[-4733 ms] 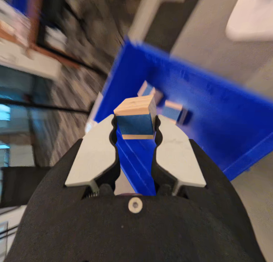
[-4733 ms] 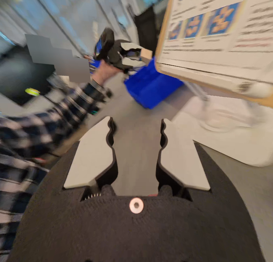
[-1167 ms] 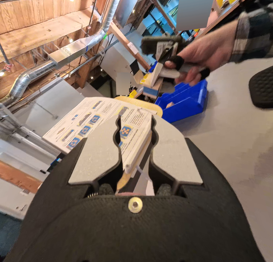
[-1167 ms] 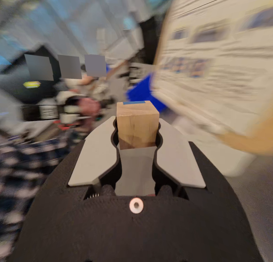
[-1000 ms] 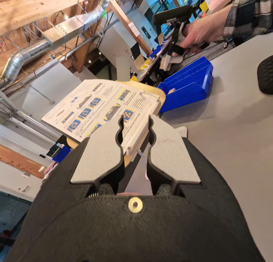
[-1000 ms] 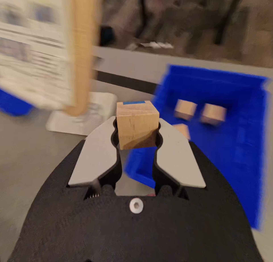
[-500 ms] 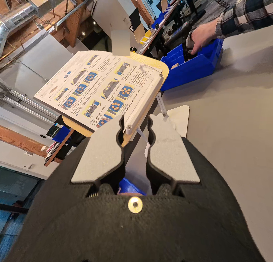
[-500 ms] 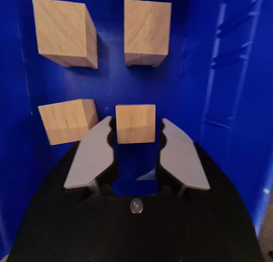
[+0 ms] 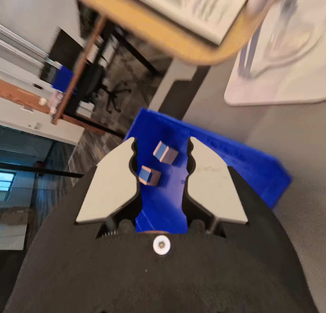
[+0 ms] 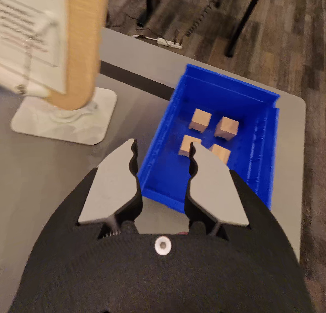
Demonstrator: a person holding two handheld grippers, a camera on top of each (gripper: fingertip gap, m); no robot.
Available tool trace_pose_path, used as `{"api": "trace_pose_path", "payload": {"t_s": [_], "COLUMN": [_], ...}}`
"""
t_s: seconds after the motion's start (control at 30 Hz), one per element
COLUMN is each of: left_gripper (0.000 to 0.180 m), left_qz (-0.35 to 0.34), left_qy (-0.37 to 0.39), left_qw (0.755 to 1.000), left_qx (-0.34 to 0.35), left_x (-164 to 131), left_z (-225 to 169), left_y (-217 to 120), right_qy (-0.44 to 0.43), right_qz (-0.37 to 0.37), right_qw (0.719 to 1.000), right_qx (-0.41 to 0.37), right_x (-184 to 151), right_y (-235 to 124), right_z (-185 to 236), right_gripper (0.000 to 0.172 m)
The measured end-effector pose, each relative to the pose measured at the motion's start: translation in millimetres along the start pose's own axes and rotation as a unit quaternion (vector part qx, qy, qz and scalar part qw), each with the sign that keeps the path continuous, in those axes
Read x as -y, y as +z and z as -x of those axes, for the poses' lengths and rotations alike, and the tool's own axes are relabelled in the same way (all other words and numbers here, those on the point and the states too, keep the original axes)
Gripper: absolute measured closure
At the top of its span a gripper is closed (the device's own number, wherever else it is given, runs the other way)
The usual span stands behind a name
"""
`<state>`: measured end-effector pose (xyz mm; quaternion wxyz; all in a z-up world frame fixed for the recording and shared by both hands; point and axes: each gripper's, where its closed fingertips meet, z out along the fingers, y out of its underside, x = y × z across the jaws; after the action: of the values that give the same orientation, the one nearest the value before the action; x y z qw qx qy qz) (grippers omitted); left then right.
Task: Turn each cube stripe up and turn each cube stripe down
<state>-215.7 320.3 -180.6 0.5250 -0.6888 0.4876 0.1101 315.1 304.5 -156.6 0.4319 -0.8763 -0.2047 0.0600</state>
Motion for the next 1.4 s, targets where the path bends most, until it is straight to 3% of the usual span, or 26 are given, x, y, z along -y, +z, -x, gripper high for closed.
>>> {"api": "trace_pose_path", "payload": {"t_s": [0.07,0.33,0.47,0.63,0.77,0.9,1.0,1.13,1.23,1.3,1.4], "left_gripper": [0.113,0.106,0.116,0.127,0.130,0.130,0.131,0.131,0.131,0.131,0.131], "left_qz": [0.081,0.190,0.231,0.221,0.110,-0.067,-0.181,-0.288,-0.329,-0.358,-0.380], "left_qy": [0.013,0.038,0.051,0.025,-0.028,-0.044,-0.016,0.028,0.051,0.050,0.042], "left_qw": [0.996,0.964,0.943,0.951,0.984,0.996,0.983,0.957,0.942,0.932,0.924], "left_qx": [-0.030,-0.182,-0.234,-0.216,-0.136,-0.036,0.013,0.029,0.026,0.012,-0.014], "left_x": [-38,-106,-129,-125,-80,4,73,153,192,208,222], "left_z": [7,2,-11,-4,19,28,4,-54,-91,-108,-128], "left_y": [34,136,162,165,127,39,-36,-112,-142,-154,-157], "right_qy": [-0.021,-0.039,-0.043,-0.062,-0.049,0.029,0.096,0.131,0.151,0.154,0.133], "right_qz": [-0.006,-0.017,-0.011,-0.018,-0.058,-0.101,-0.117,-0.103,-0.089,-0.080,-0.070], "right_qw": [1.000,0.995,0.994,0.990,0.965,0.889,0.817,0.763,0.699,0.671,0.622], "right_qx": [0.019,0.086,0.101,0.122,0.249,0.446,0.556,0.625,0.693,0.721,0.769], "right_x": [-3,-16,-20,-15,3,30,53,69,76,77,70], "right_y": [-9,-26,-29,-31,-37,-50,-54,-46,-61,-74,-105], "right_z": [26,88,101,123,189,272,318,365,392,404,414], "right_gripper": [0.116,0.119,0.119,0.120,0.119,0.109,0.103,0.092,0.089,0.089,0.121]}}
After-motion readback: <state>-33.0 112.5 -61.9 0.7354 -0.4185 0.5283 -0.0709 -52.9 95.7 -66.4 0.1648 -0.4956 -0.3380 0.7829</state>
